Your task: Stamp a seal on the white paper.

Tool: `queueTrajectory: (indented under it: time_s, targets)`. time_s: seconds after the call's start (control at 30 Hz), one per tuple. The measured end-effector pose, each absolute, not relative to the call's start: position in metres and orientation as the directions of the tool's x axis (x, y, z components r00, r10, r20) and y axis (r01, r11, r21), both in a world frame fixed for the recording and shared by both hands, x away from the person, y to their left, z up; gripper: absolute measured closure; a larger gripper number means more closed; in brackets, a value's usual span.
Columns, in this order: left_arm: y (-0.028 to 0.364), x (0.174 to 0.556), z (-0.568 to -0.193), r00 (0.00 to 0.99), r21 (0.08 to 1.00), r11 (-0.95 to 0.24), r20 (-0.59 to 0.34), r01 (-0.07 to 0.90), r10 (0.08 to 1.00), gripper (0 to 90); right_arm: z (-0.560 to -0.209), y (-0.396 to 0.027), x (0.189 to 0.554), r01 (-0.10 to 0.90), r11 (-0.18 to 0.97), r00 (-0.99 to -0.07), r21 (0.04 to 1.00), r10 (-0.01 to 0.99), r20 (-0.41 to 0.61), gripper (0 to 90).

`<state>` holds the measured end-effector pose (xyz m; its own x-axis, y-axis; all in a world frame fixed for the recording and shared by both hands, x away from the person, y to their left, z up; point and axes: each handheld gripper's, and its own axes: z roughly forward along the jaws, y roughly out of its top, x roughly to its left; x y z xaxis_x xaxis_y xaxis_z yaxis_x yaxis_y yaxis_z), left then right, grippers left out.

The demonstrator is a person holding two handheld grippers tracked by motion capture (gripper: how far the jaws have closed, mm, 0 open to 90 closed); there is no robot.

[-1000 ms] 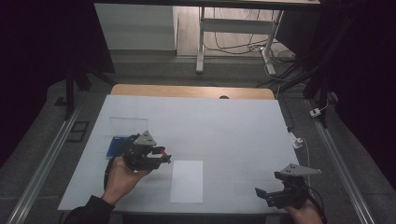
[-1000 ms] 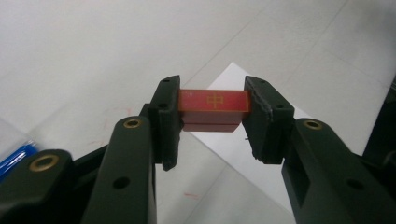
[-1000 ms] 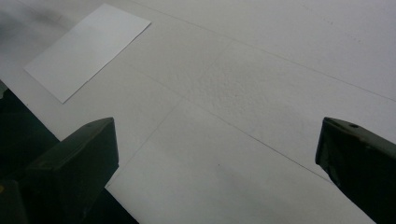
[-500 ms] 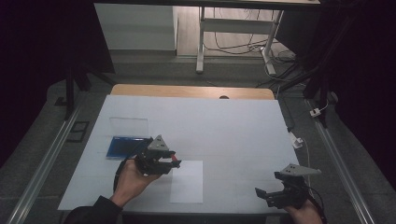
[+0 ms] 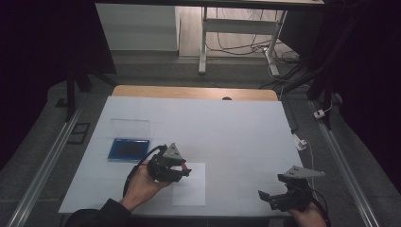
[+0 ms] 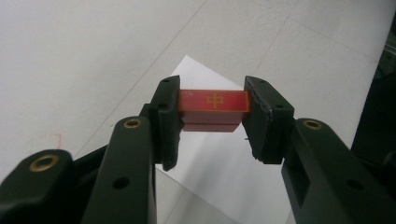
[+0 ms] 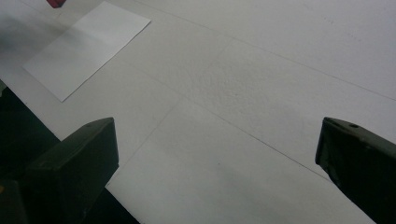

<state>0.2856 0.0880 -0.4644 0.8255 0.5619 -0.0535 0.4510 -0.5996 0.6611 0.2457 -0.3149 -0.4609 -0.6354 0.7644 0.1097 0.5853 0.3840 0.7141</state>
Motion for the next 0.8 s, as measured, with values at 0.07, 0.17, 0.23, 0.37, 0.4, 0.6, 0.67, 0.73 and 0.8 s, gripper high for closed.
queueTrajectory:
  time_s: [0.07,0.17,0.23,0.37,0.4,0.6,0.67,0.73,0.8]
  targets:
    - [0.087,0.287,-0.468,0.827,0.658,-0.601,-0.059,0.454,0.560,58.4,-0.461,-0.315,0.246,0.585,0.383,-0.636,0.715,0.764,0.112,0.0]
    - [0.084,0.289,-0.474,0.828,0.654,-0.602,-0.069,0.459,0.557,58.5,-0.461,-0.315,0.246,0.585,0.383,-0.636,0.715,0.764,0.111,0.0]
    - [0.081,0.290,-0.477,0.830,0.650,-0.608,-0.064,0.456,0.554,58.4,-0.461,-0.315,0.246,0.583,0.385,-0.638,0.716,0.762,0.109,0.0]
    - [0.076,0.291,-0.484,0.835,0.636,-0.623,-0.063,0.455,0.547,58.4,-0.461,-0.315,0.246,0.582,0.385,-0.638,0.716,0.762,0.109,0.0]
    - [0.075,0.291,-0.485,0.836,0.634,-0.625,-0.062,0.455,0.545,58.5,-0.461,-0.315,0.246,0.582,0.385,-0.638,0.716,0.762,0.109,0.0]
    - [0.069,0.293,-0.494,0.842,0.618,-0.643,-0.060,0.453,0.536,58.5,-0.461,-0.315,0.246,0.582,0.385,-0.639,0.716,0.762,0.109,0.0]
    - [0.068,0.293,-0.496,0.843,0.614,-0.647,-0.059,0.453,0.535,58.5,-0.461,-0.315,0.246,0.582,0.385,-0.639,0.716,0.762,0.109,0.0]
    - [0.067,0.293,-0.497,0.846,0.606,-0.656,-0.052,0.449,0.531,58.5,-0.461,-0.315,0.246,0.582,0.385,-0.639,0.716,0.761,0.109,0.0]
    - [0.066,0.293,-0.499,0.847,0.601,-0.660,-0.054,0.451,0.529,58.5,-0.461,-0.315,0.246,0.582,0.386,-0.640,0.716,0.761,0.110,0.0]
